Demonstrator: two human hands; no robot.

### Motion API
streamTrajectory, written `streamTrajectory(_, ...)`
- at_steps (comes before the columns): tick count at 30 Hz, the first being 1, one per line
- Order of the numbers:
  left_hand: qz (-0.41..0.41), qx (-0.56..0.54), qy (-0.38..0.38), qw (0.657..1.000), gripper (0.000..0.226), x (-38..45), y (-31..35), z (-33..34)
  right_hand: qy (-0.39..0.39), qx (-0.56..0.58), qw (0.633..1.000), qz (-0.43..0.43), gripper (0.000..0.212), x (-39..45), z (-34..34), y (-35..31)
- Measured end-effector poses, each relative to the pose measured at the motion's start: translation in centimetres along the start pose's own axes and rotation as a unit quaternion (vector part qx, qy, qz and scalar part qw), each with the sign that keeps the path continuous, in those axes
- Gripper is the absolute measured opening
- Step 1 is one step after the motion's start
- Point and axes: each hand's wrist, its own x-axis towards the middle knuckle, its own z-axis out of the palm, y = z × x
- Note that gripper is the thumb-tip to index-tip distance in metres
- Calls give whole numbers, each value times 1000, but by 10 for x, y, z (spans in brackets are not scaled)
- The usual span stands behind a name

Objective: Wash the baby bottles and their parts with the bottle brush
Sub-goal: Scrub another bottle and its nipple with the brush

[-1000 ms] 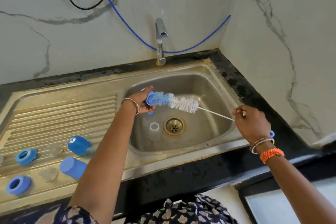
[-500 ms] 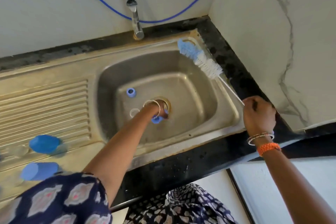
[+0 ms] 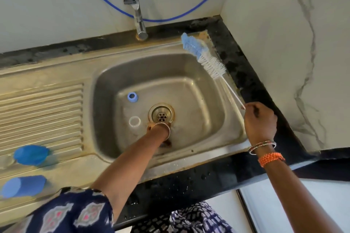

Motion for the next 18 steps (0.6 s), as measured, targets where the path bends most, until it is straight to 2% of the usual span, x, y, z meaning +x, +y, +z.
streamTrajectory(2, -17, -5, -8, 1000, 59, -8, 1, -16, 5, 11, 1000, -9, 22, 2, 1, 3)
streamTrajectory(3, 4, 11, 17, 1000, 59, -11, 3, -26, 5, 20, 1000, -16, 21, 3, 1, 4)
streamTrajectory(6, 39, -53, 153, 986, 27, -30, 6, -58, -1, 34, 999, -41, 21, 8, 3, 2)
streamTrajectory(8, 58, -98, 214, 970, 15, -39, 8, -75, 2, 33, 998, -44, 22, 14, 5, 2)
streamTrajectory(12, 81, -262, 250, 929, 24, -46, 11, -86, -8, 15, 999, -36, 31, 30, 9, 7)
streamTrajectory(18, 125, -393, 273, 869, 32, -56, 29, -85, 2, 25, 1000, -13, 32, 35, 10, 12)
